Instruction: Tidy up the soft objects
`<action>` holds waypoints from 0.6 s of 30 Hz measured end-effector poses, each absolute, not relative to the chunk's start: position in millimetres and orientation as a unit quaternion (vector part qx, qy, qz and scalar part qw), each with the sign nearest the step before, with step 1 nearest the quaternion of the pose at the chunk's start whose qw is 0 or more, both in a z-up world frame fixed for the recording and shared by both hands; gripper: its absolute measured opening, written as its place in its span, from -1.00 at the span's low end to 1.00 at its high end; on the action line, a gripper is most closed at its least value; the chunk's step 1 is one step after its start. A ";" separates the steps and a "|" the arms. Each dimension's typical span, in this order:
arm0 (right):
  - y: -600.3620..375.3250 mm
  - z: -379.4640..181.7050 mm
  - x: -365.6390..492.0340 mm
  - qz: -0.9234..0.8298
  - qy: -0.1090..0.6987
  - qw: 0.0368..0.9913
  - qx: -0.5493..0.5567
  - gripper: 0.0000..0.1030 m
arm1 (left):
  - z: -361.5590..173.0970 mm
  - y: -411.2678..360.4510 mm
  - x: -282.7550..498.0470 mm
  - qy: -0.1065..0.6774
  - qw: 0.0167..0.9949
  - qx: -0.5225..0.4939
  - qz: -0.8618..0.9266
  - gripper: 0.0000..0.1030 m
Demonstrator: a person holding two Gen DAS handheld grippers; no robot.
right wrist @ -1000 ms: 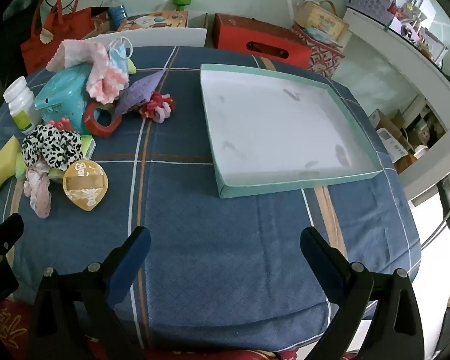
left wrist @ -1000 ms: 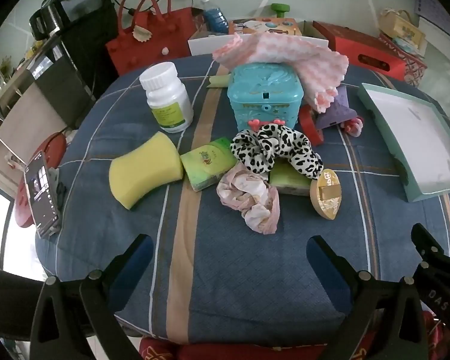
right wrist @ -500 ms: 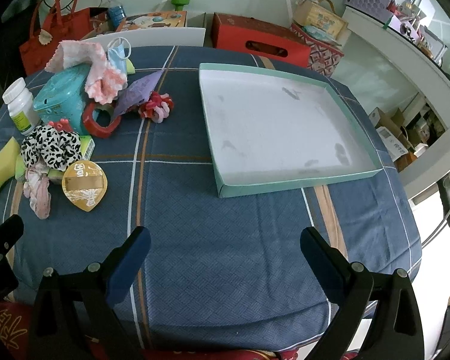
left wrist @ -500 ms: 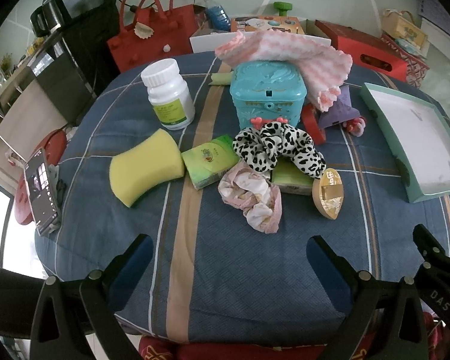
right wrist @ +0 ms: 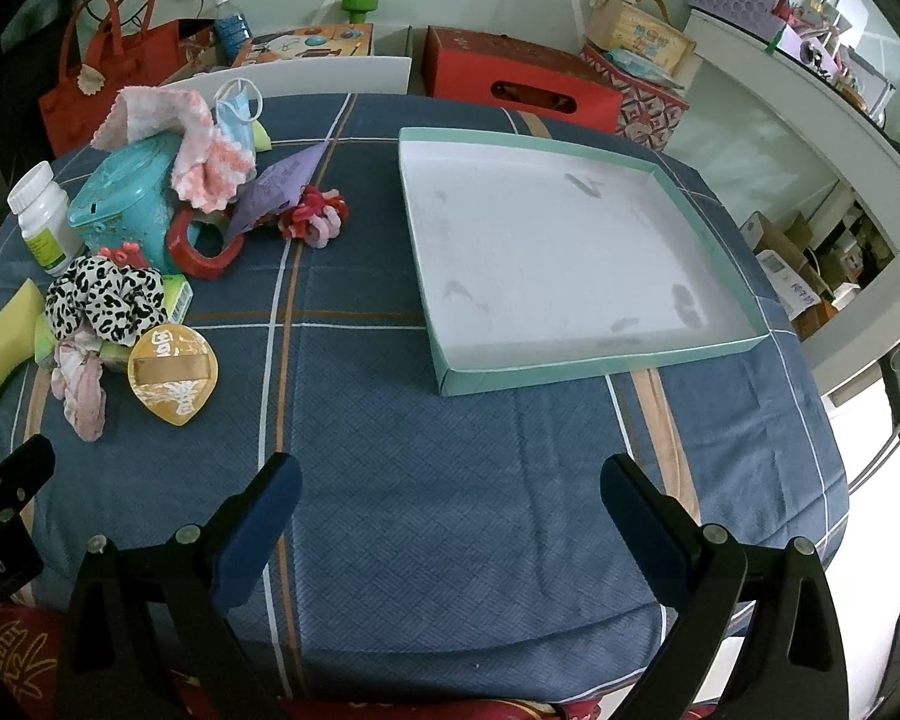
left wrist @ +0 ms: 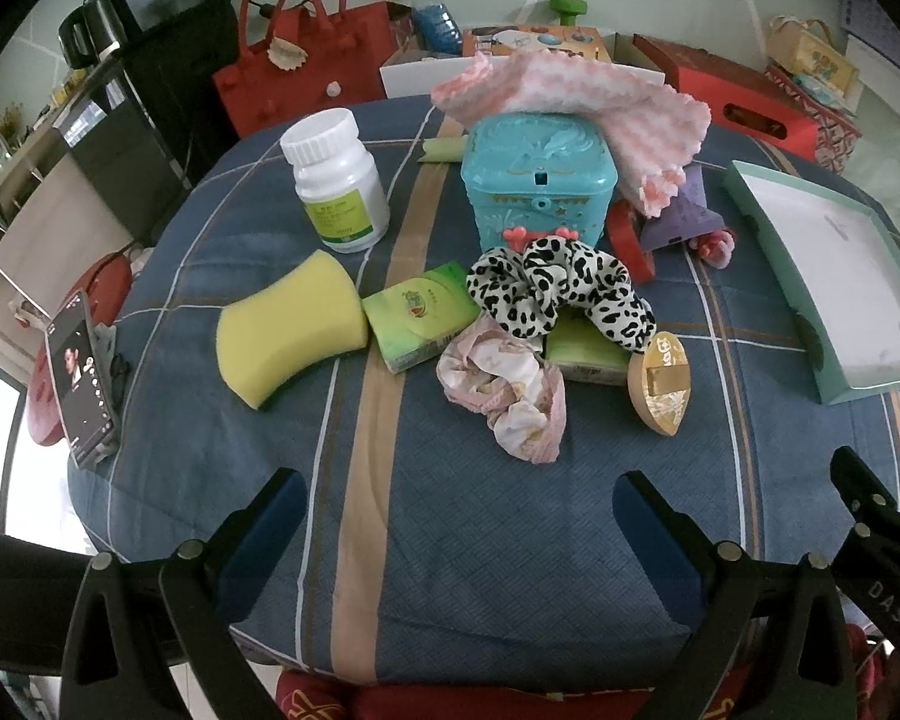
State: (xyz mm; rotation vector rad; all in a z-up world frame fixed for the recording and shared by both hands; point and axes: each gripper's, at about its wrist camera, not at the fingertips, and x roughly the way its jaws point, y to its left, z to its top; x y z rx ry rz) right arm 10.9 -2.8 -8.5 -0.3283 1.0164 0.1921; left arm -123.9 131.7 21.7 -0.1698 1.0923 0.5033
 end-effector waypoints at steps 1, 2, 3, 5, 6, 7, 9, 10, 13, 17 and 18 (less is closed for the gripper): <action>-2.9 -8.6 10.9 0.091 0.484 0.856 -0.156 0.94 | 21.6 132.1 -123.7 0.514 0.821 -0.080 0.237 1.00; -2.7 -8.6 10.8 0.092 0.484 0.856 -0.156 0.94 | 21.5 132.3 -123.4 0.514 0.820 -0.080 0.237 1.00; -2.2 -8.9 10.9 0.092 0.484 0.856 -0.156 0.94 | 21.3 132.0 -123.1 0.515 0.820 -0.080 0.237 1.00; -2.2 -9.0 10.8 0.092 0.484 0.856 -0.156 0.94 | 20.9 132.3 -123.0 0.515 0.820 -0.080 0.237 1.00; -1.9 -9.1 10.8 0.092 0.484 0.856 -0.156 0.94 | 20.9 132.9 -123.2 0.516 0.820 -0.080 0.237 1.00; -2.3 -9.1 10.8 0.092 0.484 0.856 -0.156 0.94 | 20.8 132.9 -123.1 0.516 0.819 -0.080 0.237 1.00; -2.1 -9.1 10.8 0.091 0.484 0.856 -0.156 0.94 | 20.6 132.9 -123.0 0.516 0.819 -0.080 0.237 1.00; -2.4 -9.0 10.8 0.092 0.484 0.856 -0.155 0.94 | 20.4 133.1 -123.0 0.517 0.819 -0.080 0.237 1.00; -2.2 -9.1 10.7 0.092 0.484 0.856 -0.155 0.94 | 20.1 134.0 -123.2 0.518 0.818 -0.081 0.238 1.00; -1.9 -9.4 10.6 0.092 0.484 0.856 -0.155 0.94 | 19.5 135.0 -123.2 0.519 0.817 -0.082 0.238 1.00; -2.3 -9.4 10.6 0.092 0.484 0.856 -0.155 0.94 | 19.4 135.2 -123.2 0.519 0.817 -0.082 0.238 1.00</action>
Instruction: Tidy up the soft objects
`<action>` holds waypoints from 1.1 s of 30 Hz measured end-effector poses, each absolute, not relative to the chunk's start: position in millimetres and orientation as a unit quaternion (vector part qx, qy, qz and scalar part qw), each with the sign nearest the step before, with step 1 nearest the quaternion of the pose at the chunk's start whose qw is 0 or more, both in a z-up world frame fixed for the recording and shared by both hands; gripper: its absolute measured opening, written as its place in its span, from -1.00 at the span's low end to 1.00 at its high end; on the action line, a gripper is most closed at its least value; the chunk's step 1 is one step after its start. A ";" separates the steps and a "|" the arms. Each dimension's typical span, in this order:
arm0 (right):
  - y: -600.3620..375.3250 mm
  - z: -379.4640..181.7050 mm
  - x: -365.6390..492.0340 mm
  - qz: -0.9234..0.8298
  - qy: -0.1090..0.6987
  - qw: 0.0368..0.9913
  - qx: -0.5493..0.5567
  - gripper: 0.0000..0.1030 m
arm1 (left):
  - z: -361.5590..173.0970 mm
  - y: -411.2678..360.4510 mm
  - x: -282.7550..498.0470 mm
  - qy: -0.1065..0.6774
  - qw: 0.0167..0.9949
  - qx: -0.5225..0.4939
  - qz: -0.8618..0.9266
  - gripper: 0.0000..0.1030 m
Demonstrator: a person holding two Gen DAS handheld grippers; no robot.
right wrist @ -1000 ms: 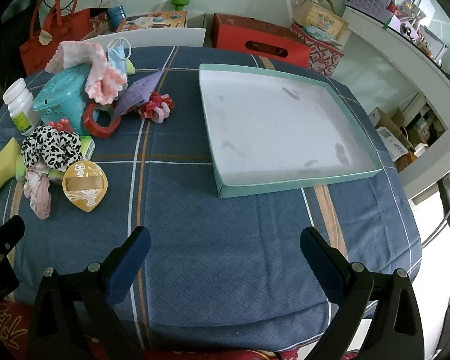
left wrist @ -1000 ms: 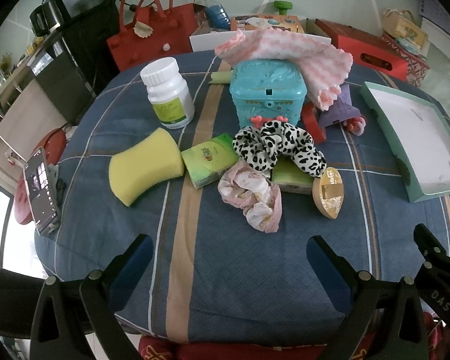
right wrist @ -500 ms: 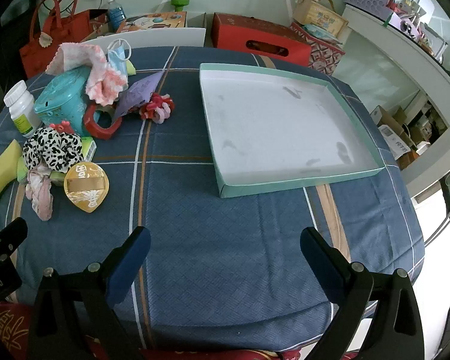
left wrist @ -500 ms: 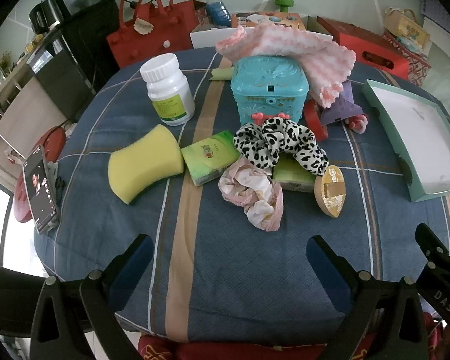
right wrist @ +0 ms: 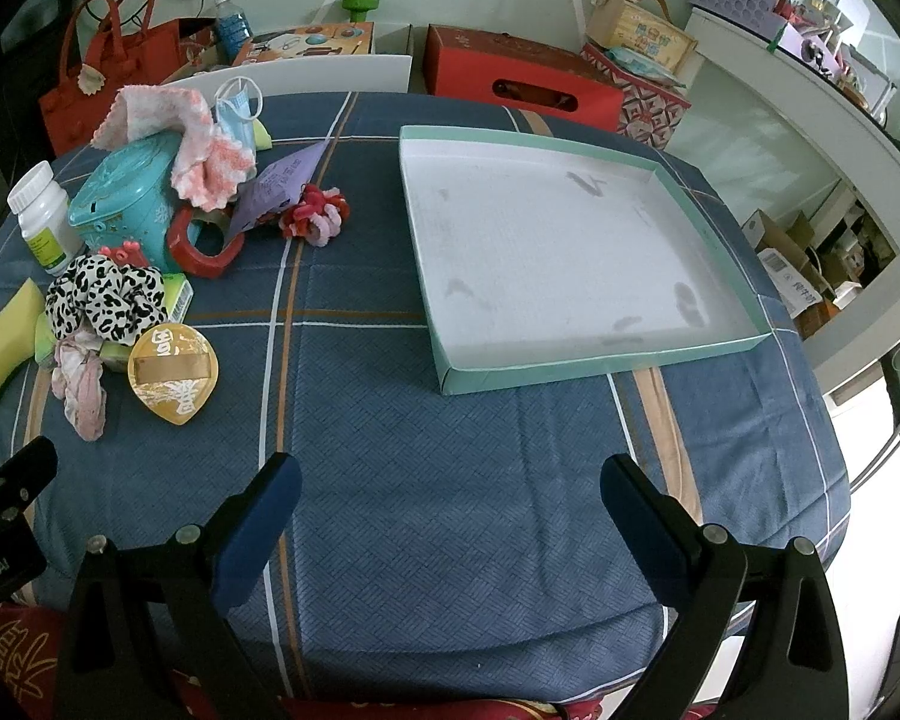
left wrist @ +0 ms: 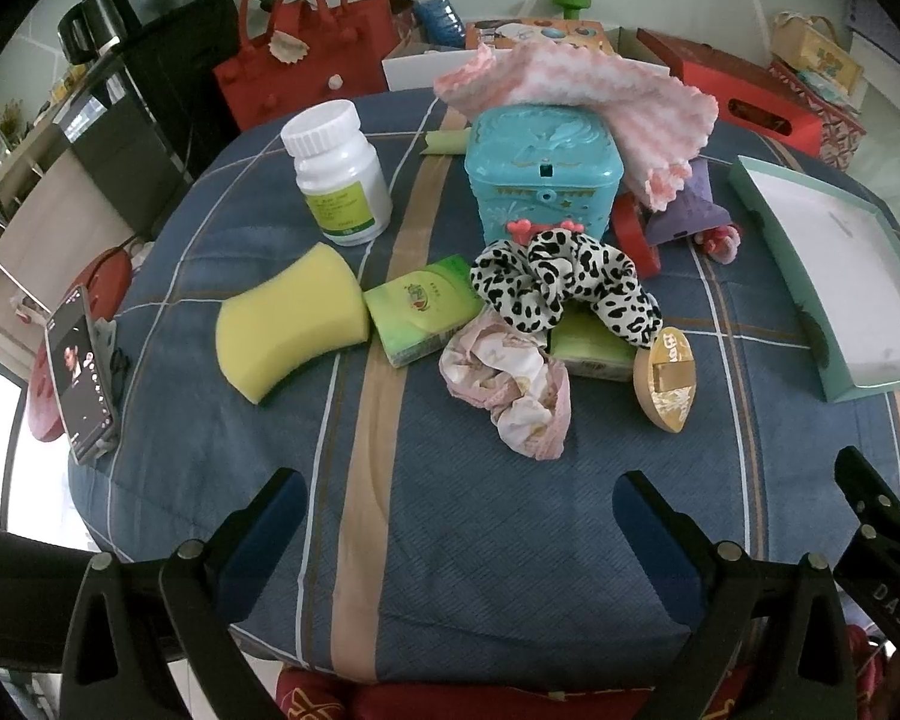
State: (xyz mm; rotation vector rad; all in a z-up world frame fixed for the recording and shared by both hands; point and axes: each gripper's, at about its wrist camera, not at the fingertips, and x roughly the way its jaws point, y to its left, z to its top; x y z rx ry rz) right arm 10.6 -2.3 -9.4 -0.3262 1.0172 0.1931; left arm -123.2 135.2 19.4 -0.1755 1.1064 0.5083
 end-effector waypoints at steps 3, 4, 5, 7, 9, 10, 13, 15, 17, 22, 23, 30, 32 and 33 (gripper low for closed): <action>-2.6 -9.3 10.8 0.092 0.484 0.856 -0.155 0.94 | 19.2 135.4 -123.0 0.519 0.816 -0.083 0.239 1.00; -2.5 -9.6 10.9 0.092 0.484 0.856 -0.155 0.94 | 18.9 135.7 -123.0 0.519 0.816 -0.083 0.239 1.00; -1.9 -10.1 11.1 0.092 0.485 0.856 -0.155 0.94 | 18.8 135.8 -122.9 0.520 0.816 -0.083 0.239 1.00; -2.4 -10.2 11.0 0.092 0.486 0.856 -0.154 0.94 | 18.7 135.7 -123.2 0.519 0.816 -0.083 0.239 1.00; -2.7 -10.1 11.1 0.092 0.486 0.856 -0.153 0.94 | 18.6 135.7 -123.2 0.520 0.816 -0.083 0.239 1.00; -2.2 -10.3 11.1 0.093 0.486 0.856 -0.153 0.94 | 18.7 135.9 -123.2 0.519 0.816 -0.083 0.239 1.00; -2.7 -10.4 11.3 0.092 0.486 0.855 -0.153 0.94 | 18.1 136.4 -123.7 0.520 0.815 -0.084 0.239 1.00; -2.5 -10.9 11.8 0.093 0.488 0.854 -0.152 0.94 | 17.1 137.5 -123.6 0.522 0.814 -0.088 0.241 1.00; -2.8 -11.8 12.6 0.093 0.491 0.853 -0.152 0.94 | 16.8 138.9 -124.2 0.522 0.813 -0.092 0.240 1.00; -2.0 -11.5 12.4 0.094 0.491 0.853 -0.151 0.94 | 18.8 142.1 -126.6 0.519 0.815 -0.104 0.237 1.00; -0.7 -10.4 11.9 0.096 0.489 0.854 -0.153 0.94 | 20.3 145.3 -127.9 0.517 0.817 -0.116 0.229 1.00; 33.4 5.9 10.2 0.157 0.463 0.858 -0.162 0.94 | 28.9 184.7 -130.8 0.503 0.818 -0.152 0.234 1.00; 47.9 5.9 13.2 0.177 0.465 0.852 -0.161 0.94 | 29.6 197.1 -131.0 0.499 0.817 -0.154 0.245 1.00; 53.5 4.3 14.1 0.185 0.467 0.849 -0.162 0.94 | 28.8 201.4 -130.8 0.499 0.816 -0.155 0.248 1.00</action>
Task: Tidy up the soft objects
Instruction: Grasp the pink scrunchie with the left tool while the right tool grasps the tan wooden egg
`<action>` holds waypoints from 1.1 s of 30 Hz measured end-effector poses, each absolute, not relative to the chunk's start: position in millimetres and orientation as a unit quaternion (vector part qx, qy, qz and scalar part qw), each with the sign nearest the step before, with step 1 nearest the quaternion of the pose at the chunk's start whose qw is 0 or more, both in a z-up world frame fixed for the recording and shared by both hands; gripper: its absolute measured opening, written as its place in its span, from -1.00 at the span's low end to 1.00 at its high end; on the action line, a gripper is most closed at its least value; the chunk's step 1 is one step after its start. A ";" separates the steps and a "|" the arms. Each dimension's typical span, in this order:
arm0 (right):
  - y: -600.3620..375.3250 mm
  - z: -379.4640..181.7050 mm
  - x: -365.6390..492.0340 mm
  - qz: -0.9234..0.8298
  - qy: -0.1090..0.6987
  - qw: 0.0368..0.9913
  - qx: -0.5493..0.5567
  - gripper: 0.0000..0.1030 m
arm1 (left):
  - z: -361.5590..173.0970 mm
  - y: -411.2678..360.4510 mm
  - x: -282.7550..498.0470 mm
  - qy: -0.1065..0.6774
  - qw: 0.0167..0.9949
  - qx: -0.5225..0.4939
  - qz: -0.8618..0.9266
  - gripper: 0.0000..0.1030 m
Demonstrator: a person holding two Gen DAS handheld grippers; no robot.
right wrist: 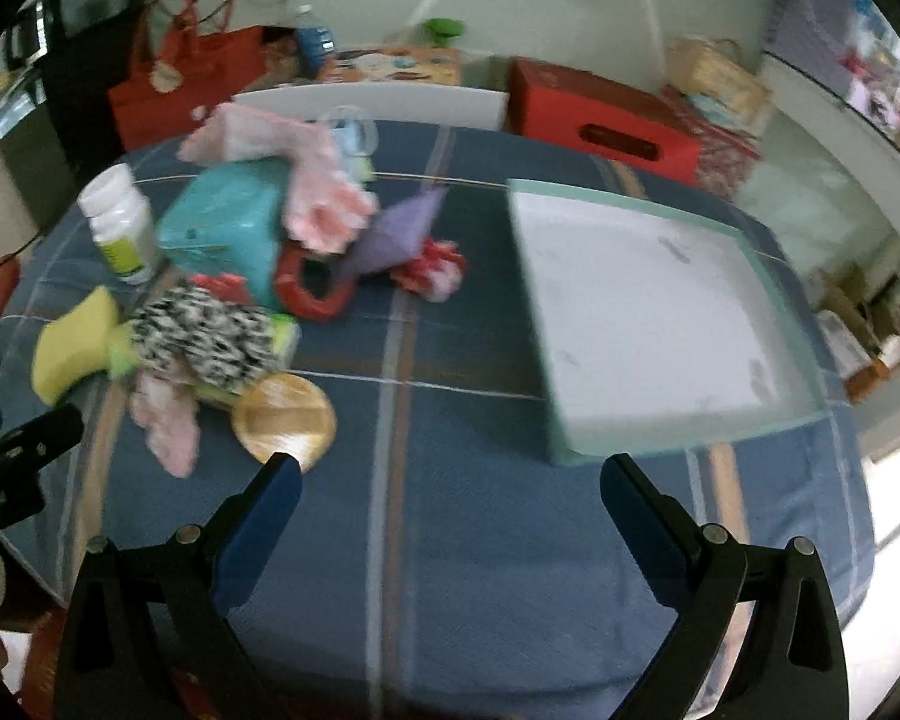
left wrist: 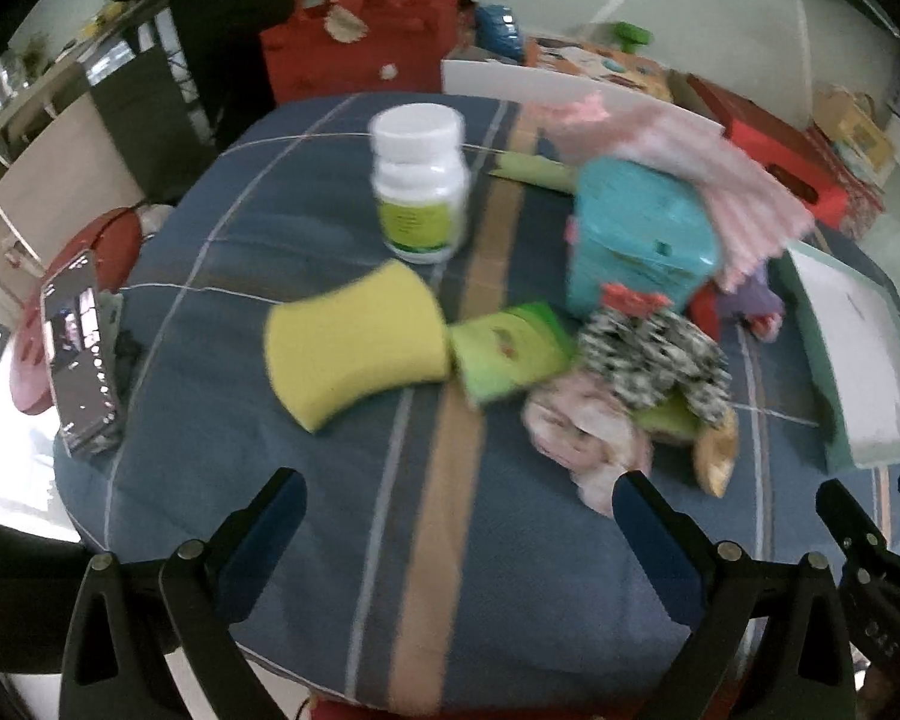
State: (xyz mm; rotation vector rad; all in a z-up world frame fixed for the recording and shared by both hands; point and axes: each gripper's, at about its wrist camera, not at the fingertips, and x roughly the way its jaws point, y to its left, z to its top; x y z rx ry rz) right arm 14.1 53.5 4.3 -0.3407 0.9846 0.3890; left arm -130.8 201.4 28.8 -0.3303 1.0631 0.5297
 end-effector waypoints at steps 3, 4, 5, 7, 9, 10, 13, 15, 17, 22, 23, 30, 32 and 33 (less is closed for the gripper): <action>73.3 -6.4 19.7 0.213 0.478 0.836 -0.164 0.94 | 19.8 207.9 -126.7 0.507 0.811 -0.166 0.240 1.00; 77.3 -10.3 21.5 0.219 0.483 0.832 -0.164 0.94 | 15.4 207.8 -123.8 0.513 0.809 -0.170 0.230 1.00; 82.6 -14.8 23.6 0.227 0.489 0.827 -0.162 0.94 | 10.1 206.5 -120.1 0.520 0.807 -0.172 0.221 1.00; 88.9 -27.3 28.4 0.235 0.503 0.817 -0.157 0.90 | 1.2 203.0 -111.6 0.533 0.801 -0.168 0.213 0.98; 90.7 -38.6 35.7 0.239 0.517 0.808 -0.152 0.88 | -3.6 204.1 -105.4 0.537 0.799 -0.170 0.209 0.97; 90.9 -43.9 39.0 0.246 0.526 0.802 -0.143 0.86 | -5.6 206.2 -102.7 0.538 0.799 -0.175 0.207 0.97; 92.1 -51.9 42.4 0.264 0.539 0.790 -0.125 0.73 | -10.5 214.5 -97.2 0.538 0.795 -0.190 0.205 0.97; 96.3 -54.4 41.7 0.272 0.538 0.788 -0.129 0.68 | -13.3 219.5 -94.5 0.539 0.792 -0.201 0.203 0.97; 101.3 -56.8 39.1 0.284 0.537 0.783 -0.132 0.65 | -16.0 223.1 -92.7 0.539 0.790 -0.212 0.201 0.97; 115.4 -56.0 24.5 0.299 0.527 0.782 -0.148 0.50 | -17.6 225.5 -86.3 0.541 0.788 -0.217 0.198 0.97; 119.8 -58.5 18.3 0.301 0.524 0.782 -0.150 0.46 | -17.2 223.0 -84.5 0.542 0.788 -0.217 0.195 0.97; 130.1 -65.0 11.7 0.308 0.532 0.776 -0.142 -0.01 | -23.6 210.0 -62.5 0.556 0.783 -0.215 0.178 0.76; 128.3 -63.8 10.4 0.310 0.530 0.777 -0.139 -0.07 | -23.6 207.3 -53.7 0.559 0.781 -0.217 0.175 0.69; 128.7 -63.2 9.2 0.310 0.529 0.778 -0.139 -0.08 | -25.3 206.9 -49.3 0.561 0.780 -0.218 0.173 0.63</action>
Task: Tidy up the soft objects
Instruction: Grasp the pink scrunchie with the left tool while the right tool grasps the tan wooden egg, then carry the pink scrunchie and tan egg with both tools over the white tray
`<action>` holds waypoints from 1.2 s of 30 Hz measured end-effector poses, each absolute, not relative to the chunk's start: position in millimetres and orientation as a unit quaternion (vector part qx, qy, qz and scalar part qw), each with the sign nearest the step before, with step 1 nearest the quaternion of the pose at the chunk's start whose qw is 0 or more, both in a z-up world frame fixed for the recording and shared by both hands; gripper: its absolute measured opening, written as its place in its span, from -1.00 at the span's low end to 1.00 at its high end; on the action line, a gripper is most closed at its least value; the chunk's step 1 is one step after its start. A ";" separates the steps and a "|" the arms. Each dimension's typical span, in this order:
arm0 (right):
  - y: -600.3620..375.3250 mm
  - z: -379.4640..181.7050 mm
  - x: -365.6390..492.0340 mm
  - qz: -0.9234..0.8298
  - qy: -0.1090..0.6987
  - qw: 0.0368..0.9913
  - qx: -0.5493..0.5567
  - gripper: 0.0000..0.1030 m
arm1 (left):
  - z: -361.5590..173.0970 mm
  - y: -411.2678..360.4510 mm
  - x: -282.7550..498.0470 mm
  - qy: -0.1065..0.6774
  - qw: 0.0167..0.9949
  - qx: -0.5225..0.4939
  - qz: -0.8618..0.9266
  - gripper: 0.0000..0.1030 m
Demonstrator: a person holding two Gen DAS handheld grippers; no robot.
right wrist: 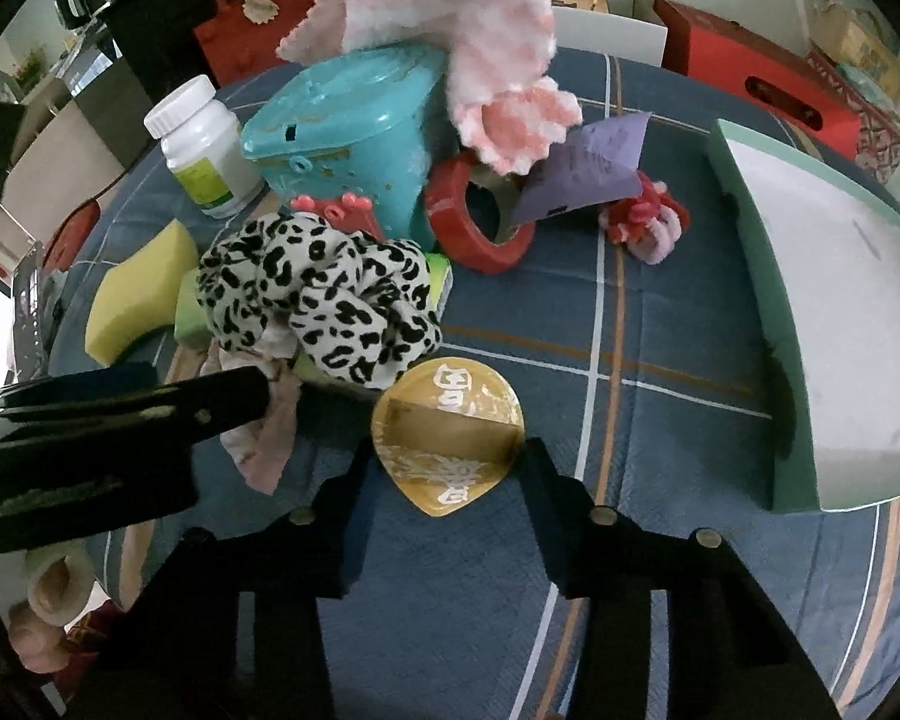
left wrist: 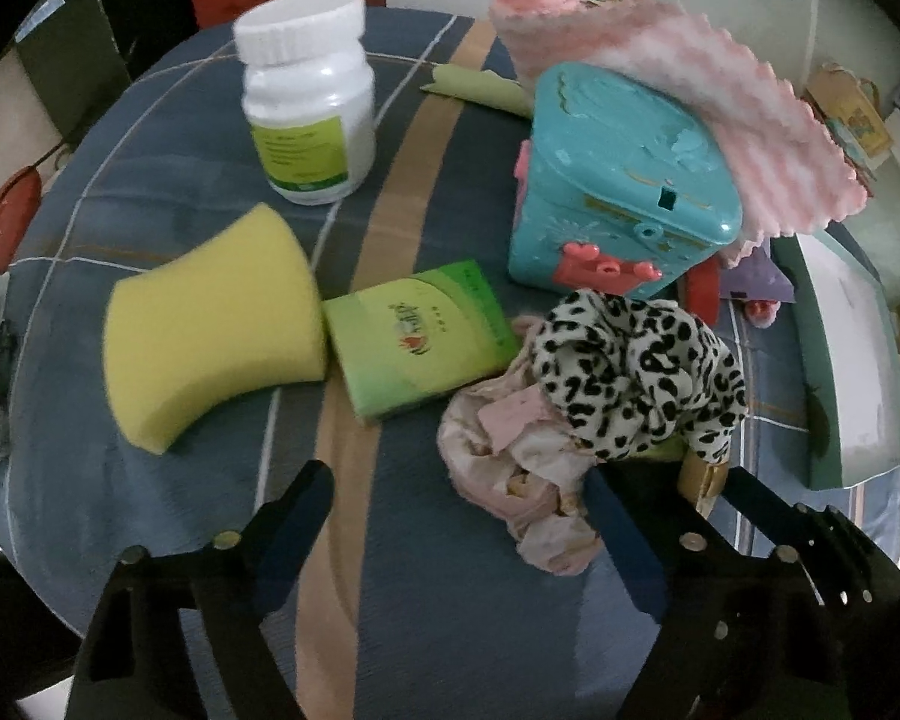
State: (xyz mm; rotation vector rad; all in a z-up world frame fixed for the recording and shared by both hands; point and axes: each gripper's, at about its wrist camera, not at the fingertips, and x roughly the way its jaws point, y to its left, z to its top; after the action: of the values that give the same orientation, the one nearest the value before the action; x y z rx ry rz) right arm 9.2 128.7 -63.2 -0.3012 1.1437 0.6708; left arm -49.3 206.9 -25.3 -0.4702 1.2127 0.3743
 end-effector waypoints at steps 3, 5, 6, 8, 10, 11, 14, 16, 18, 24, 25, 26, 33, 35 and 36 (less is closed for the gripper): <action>121.8 -59.6 11.6 0.312 0.531 0.776 -0.135 -0.16 | -32.0 204.1 -38.1 0.567 0.776 -0.221 0.166 0.36; 121.4 -59.3 13.4 0.313 0.532 0.776 -0.129 -0.16 | -35.7 201.2 -30.6 0.569 0.775 -0.226 0.156 0.15; 120.4 -59.3 17.8 0.312 0.533 0.776 -0.128 -0.16 | -38.1 200.7 -25.9 0.571 0.774 -0.229 0.152 0.01; 117.3 -59.3 20.1 0.312 0.534 0.775 -0.126 -0.18 | -44.2 194.7 -17.1 0.572 0.774 -0.232 0.144 -0.15; 116.8 -60.5 23.2 0.313 0.532 0.776 -0.126 -0.22 | -47.5 190.1 -9.5 0.571 0.776 -0.228 0.141 -0.29; 111.9 -56.9 22.0 0.314 0.531 0.777 -0.125 -0.24 | -49.3 188.3 -6.5 0.571 0.776 -0.229 0.140 -0.42; 102.4 -50.5 20.9 0.318 0.530 0.777 -0.120 -0.31 | -51.7 183.3 -3.4 0.565 0.776 -0.243 0.139 -0.60; 100.5 -49.7 22.5 0.320 0.530 0.777 -0.113 -0.37 | -50.0 182.5 -5.3 0.559 0.778 -0.247 0.142 -0.64; 97.1 -48.2 24.6 0.322 0.531 0.777 -0.105 -0.41 | -48.5 179.2 -6.3 0.554 0.781 -0.247 0.149 -0.65; 77.4 -38.5 29.9 0.323 0.530 0.779 -0.088 -0.44 | -40.4 173.0 -18.1 0.531 0.790 -0.260 0.163 -0.65; 73.8 -37.0 31.0 0.322 0.530 0.780 -0.085 -0.45 | -40.2 171.8 -19.7 0.527 0.791 -0.261 0.166 -0.65; 69.8 -35.2 31.5 0.321 0.529 0.781 -0.082 -0.46 | -40.4 170.6 -21.8 0.524 0.792 -0.263 0.168 -0.65; 43.5 -21.2 34.3 0.308 0.523 0.792 -0.066 -0.59 | -18.5 182.2 -51.7 0.504 0.797 -0.286 0.171 -0.65; 34.9 -17.3 35.1 0.302 0.518 0.797 -0.066 -0.68 | -14.8 183.4 -59.6 0.499 0.800 -0.289 0.167 -0.65; 30.3 -14.8 35.6 0.297 0.516 0.801 -0.065 -0.69 | -12.8 185.4 -61.4 0.496 0.802 -0.289 0.165 -0.65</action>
State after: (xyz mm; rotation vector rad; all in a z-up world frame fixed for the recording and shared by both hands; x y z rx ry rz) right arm 35.6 30.3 -14.8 -0.1396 1.1067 0.6375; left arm -61.4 185.4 -12.8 -0.6197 1.0637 0.3529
